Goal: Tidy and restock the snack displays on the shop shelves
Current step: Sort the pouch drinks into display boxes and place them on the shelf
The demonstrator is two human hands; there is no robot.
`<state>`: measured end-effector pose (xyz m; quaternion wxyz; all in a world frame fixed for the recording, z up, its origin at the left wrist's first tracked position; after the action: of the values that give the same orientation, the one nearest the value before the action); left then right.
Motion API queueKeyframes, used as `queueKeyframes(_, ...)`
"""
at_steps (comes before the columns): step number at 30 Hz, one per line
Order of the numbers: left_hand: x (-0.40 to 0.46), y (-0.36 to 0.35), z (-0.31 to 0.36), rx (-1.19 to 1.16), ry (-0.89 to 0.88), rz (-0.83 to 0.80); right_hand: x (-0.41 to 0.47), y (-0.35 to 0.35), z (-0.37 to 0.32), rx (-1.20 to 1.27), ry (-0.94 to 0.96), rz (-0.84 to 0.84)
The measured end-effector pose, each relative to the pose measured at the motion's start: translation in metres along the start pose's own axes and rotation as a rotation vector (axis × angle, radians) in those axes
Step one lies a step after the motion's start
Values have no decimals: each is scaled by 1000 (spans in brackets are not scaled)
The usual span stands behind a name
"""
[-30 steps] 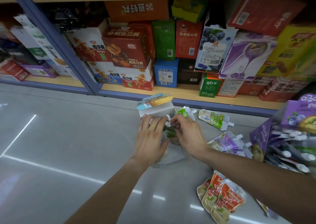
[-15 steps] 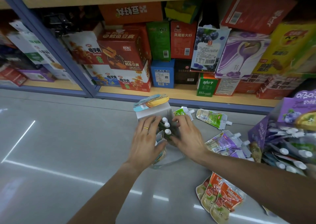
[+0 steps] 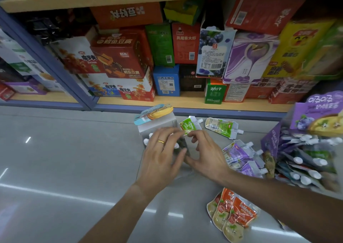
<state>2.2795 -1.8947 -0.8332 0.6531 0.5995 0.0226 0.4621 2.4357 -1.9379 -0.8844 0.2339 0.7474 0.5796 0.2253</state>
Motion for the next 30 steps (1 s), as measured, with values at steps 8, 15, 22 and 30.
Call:
queueKeyframes(8,93,-96,43,695,-161,-875,22,46,75,-214,-243,76)
queueKeyframes(15,123,-185,-1,922,12,-1252,60,57,143,-340,-480,-183)
queueKeyframes(22,118,-210,-11,663,224,-1151,64,57,156,-646,-397,-227)
queueKeyframes(30,127,-183,-6,88,527,-740,47,131,104,-259,-379,271)
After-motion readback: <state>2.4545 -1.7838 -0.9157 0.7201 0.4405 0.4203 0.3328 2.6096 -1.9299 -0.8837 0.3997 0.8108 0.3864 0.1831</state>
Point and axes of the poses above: each hand's wrist, its own x-axis towards the middle knuckle, its own y-axis out of the back of the hand, z = x × y, the point moved 4 cm from there along x, towards the middle knuckle, and after that the axes turned 10 degrees about x, right-handed, at the moved point
